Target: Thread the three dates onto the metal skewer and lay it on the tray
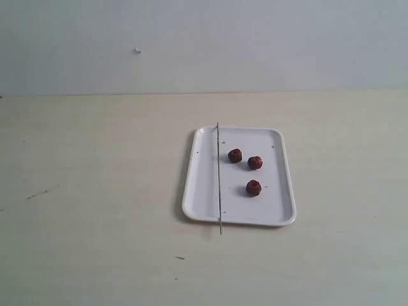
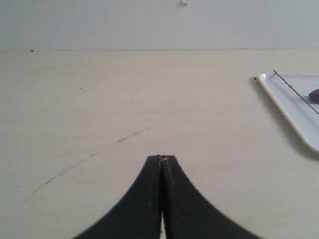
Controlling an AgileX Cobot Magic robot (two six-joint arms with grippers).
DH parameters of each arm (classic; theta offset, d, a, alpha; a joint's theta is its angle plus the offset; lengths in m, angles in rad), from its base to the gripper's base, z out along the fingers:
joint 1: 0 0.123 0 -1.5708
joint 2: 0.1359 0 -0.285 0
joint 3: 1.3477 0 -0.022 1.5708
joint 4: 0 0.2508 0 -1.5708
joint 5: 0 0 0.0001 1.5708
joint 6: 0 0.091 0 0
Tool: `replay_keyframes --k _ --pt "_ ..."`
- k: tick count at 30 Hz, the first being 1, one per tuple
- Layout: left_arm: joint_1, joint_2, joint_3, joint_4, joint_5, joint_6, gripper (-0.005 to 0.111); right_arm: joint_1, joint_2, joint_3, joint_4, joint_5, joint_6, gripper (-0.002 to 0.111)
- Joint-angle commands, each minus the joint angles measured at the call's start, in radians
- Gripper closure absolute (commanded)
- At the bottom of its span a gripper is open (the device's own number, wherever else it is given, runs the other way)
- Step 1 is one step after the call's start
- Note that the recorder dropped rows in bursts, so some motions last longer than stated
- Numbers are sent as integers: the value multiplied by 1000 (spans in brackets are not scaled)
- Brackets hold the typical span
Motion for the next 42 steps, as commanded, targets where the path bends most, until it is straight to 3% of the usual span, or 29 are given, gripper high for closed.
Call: replay_keyframes --k 1,8,14,19,21,23,27,30,42 --pt "2 -6 -1 -12 -2 -4 107 -7 185 -118 167 58 -132 108" --pt "2 -6 -1 -12 -2 -4 107 -7 728 -394 172 189 -306 108" --pt "2 -6 -1 -12 -2 -4 107 -7 1211 -726 115 633 -327 108" --pt "2 -6 -1 20 -15 28 107 -7 1466 -1000 77 1054 -381 108" --pt "2 -6 -1 19 -75 48 107 -7 1531 -1090 92 1184 -438 108" --pt "2 -6 -1 -88 -184 47 107 -7 1573 -1146 132 1256 -494 108" --pt "2 -6 -1 -465 -388 -5 107 -7 1610 -1185 254 1266 -620 108" --pt "2 -6 -1 -558 -548 -12 107 -7 1610 -1185 336 1259 -711 108" --pt "2 -6 -1 -545 -969 -316 107 -7 1608 -1187 537 1204 -905 108"
